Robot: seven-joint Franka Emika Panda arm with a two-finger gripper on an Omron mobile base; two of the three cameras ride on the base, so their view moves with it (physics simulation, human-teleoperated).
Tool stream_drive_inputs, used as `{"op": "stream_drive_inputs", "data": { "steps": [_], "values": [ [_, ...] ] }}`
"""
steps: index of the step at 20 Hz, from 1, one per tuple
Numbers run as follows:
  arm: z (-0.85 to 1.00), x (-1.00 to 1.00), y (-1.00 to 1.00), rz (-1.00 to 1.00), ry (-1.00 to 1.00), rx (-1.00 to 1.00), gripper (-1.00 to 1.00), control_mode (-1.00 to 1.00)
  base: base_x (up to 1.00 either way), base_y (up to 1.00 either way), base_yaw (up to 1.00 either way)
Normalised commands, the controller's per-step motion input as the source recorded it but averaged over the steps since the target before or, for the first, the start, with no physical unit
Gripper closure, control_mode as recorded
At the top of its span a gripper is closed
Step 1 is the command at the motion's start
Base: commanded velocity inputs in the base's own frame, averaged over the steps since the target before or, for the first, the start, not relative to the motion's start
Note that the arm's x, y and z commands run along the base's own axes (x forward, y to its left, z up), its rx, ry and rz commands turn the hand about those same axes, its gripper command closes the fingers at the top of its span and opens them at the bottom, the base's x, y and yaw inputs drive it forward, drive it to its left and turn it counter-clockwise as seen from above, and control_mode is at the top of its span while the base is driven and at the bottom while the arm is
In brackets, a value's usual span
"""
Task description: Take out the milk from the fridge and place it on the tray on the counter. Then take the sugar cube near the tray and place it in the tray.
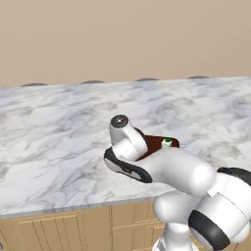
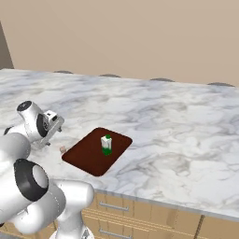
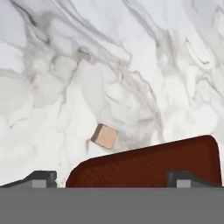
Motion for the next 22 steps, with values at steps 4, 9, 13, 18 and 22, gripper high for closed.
{"op": "stream_drive_inputs", "data": {
  "steps": [4, 9, 13, 18, 22],
  "values": [
    [-0.16, 0.0, 0.0, -0.15, 0.28, 0.07, -1.0, -1.0, 0.0, 0.0, 0.0],
    [-0.1, 0.0, -0.01, -0.11, 0.23, 0.06, -1.0, -1.0, 0.0, 0.0, 0.0],
    [-0.24, 0.0, 0.0, -0.08, 0.17, 0.01, -1.0, -1.0, 0.0, 0.0, 0.0],
    [-0.28, 0.11, 0.0, -0.02, 0.17, 0.0, -1.0, -1.0, 0.0, 0.0, 0.0],
    [-0.21, 0.24, 0.0, 0.0, 0.11, 0.0, -1.0, -1.0, 0.0, 0.0, 0.0]
  ]
}}
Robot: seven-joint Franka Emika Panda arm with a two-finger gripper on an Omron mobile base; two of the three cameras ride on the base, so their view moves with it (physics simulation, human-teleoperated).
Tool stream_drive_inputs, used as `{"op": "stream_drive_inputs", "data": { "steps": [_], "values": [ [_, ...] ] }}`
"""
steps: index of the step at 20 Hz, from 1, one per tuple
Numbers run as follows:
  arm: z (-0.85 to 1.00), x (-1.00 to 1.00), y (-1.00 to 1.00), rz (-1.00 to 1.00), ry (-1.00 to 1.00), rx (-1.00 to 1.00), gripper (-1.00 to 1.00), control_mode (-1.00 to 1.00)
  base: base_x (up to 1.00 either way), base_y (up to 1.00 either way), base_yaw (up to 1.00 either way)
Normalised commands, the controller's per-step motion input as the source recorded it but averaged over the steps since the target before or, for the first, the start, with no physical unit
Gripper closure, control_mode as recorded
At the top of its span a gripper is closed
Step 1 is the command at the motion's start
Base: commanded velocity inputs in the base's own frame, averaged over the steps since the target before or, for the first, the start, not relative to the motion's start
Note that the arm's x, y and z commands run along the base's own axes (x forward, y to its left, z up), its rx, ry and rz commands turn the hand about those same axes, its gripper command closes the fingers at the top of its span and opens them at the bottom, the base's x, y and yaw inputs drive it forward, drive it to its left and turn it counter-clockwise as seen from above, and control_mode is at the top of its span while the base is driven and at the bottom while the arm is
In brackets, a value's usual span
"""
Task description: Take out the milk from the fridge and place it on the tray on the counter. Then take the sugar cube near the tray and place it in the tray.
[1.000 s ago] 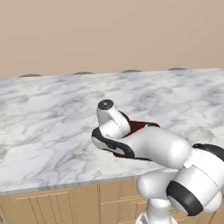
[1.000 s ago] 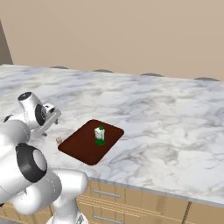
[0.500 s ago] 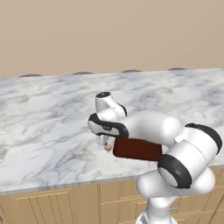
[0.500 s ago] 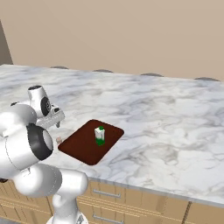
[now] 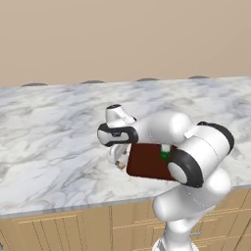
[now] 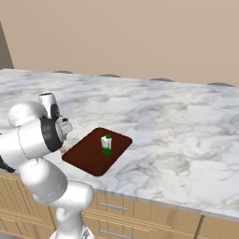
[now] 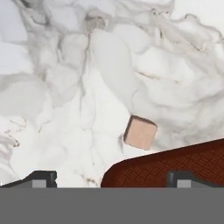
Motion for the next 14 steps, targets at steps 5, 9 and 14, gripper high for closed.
{"op": "stream_drive_inputs", "data": {
  "steps": [5, 9, 14],
  "values": [
    [-0.22, 0.27, 0.0, 0.0, 0.04, 0.02, -1.0, -1.0, 0.0, 0.0, 0.0],
    [-0.23, 0.26, 0.0, 0.0, 0.0, 0.0, -1.0, -1.0, 0.0, 0.0, 0.0],
    [-0.27, 0.08, 0.0, 0.0, 0.0, 0.0, -1.0, -1.0, 0.0, 0.0, 0.0]
  ]
}}
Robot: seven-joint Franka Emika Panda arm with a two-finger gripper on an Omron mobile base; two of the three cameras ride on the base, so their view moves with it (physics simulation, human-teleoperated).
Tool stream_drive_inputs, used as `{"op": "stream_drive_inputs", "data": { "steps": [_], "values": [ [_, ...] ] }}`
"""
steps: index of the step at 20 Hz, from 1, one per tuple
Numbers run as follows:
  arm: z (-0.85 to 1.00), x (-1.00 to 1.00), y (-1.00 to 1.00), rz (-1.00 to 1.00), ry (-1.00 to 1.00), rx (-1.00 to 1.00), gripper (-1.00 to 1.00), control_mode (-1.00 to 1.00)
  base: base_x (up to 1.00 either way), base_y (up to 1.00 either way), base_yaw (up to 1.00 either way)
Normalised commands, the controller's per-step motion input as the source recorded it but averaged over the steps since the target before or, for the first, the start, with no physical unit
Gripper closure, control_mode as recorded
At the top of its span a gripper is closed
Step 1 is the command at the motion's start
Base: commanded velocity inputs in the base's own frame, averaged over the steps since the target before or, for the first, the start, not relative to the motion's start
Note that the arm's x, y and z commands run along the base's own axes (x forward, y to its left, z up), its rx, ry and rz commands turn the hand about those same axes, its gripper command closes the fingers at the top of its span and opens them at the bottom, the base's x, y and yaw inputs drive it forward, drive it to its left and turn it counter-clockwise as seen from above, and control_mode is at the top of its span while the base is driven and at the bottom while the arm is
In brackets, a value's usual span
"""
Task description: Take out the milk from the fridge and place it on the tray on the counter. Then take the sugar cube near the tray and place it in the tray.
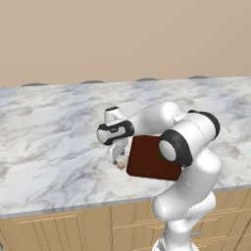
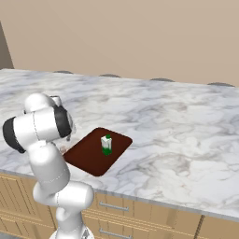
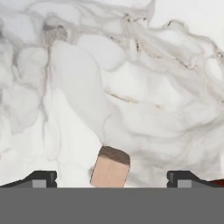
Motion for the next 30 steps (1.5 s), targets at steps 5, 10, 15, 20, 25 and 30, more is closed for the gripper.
{"op": "stream_drive_inputs", "data": {
  "steps": [5, 10, 15, 20, 25, 30],
  "values": [
    [-0.27, 0.01, 0.0, 0.0, 0.01, 0.0, -1.0, -1.0, 0.0, 0.0, 0.0],
    [-0.13, 0.0, 0.0, 0.0, 0.0, 0.0, -1.0, -1.0, 0.0, 0.0, 0.0],
    [-0.09, 0.0, 0.0, 0.0, 0.01, 0.0, -1.0, -1.0, 0.0, 0.0, 0.0],
    [-0.03, 0.0, 0.0, 0.0, 0.0, 0.0, -1.0, -1.0, 0.0, 0.0, 0.0],
    [-0.03, -0.01, 0.0, 0.0, 0.0, 0.0, -1.0, -1.0, 0.0, 0.0, 0.0],
    [-0.07, 0.0, -0.05, 0.0, 0.01, 0.0, -1.0, -1.0, 0.0, 0.0, 0.0]
  ]
}}
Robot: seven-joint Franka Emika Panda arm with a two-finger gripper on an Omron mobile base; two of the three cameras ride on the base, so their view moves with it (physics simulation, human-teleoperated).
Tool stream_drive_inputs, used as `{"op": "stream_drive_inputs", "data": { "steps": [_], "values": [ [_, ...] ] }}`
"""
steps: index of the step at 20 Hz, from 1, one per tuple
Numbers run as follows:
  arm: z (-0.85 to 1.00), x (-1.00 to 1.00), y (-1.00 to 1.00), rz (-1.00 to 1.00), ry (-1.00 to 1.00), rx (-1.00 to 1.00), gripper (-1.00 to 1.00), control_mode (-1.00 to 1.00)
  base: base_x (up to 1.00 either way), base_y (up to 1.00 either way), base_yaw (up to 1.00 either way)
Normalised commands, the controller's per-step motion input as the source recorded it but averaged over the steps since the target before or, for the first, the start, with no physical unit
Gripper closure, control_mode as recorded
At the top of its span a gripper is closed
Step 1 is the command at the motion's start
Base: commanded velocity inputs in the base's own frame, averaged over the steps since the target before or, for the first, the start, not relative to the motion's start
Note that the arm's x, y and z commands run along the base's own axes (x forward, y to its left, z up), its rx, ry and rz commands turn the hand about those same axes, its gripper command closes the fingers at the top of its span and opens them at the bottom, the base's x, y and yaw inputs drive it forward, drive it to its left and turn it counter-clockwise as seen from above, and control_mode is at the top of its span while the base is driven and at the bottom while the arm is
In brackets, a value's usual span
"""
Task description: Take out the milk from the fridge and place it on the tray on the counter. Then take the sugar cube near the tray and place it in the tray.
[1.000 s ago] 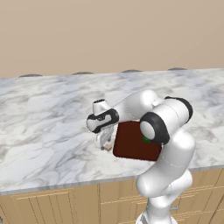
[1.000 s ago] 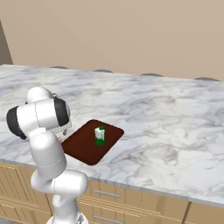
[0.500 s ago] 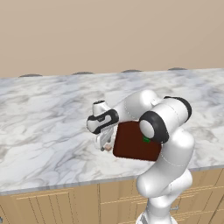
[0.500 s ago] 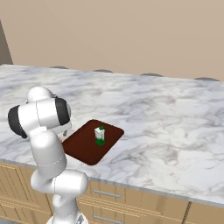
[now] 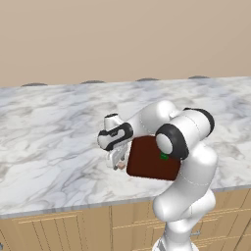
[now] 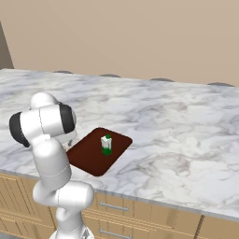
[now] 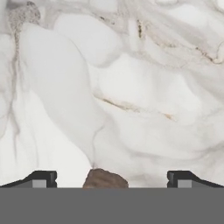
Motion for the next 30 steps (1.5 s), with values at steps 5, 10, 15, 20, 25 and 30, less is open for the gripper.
{"op": "stream_drive_inputs", "data": {
  "steps": [5, 10, 15, 20, 25, 30],
  "values": [
    [-0.11, -0.03, -0.18, 0.0, 0.03, 0.0, -1.0, -1.0, 0.0, 0.0, 0.0],
    [-0.12, 0.0, 0.0, 0.0, 0.05, 0.0, -1.0, -1.0, 0.0, 0.0, 0.0],
    [-0.14, -0.18, 0.0, 0.0, 0.04, 0.0, -1.0, -1.0, 0.0, 0.0, 0.0],
    [-0.13, -0.34, 0.0, 0.05, 0.02, 0.0, -1.0, -1.0, 0.0, 0.0, 0.0],
    [-0.07, -0.28, -0.06, 0.09, 0.0, 0.0, -1.0, -1.0, 0.0, 0.0, 0.0],
    [-0.08, 0.01, -0.03, 0.08, 0.0, 0.01, -1.0, -1.0, 0.0, 0.0, 0.0]
  ]
}}
